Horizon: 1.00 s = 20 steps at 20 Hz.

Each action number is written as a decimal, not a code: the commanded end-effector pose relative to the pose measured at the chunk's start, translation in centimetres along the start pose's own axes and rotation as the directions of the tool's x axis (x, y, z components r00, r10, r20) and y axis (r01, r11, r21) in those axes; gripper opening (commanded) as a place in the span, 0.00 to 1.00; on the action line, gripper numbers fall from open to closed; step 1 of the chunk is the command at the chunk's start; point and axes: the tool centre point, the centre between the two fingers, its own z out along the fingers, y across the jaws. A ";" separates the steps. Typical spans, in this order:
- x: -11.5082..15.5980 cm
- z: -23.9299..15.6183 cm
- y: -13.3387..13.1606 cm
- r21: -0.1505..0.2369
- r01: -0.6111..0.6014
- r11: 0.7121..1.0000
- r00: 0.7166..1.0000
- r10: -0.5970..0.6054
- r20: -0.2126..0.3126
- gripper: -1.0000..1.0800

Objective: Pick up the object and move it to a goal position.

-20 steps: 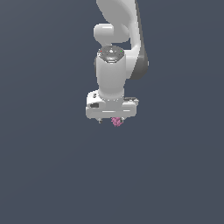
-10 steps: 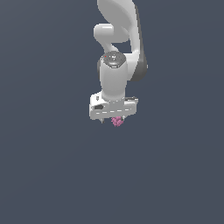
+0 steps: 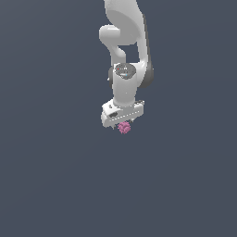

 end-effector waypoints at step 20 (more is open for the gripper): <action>-2.9 4.0 -2.4 0.012 0.154 0.988 0.988 -0.154 0.013 0.96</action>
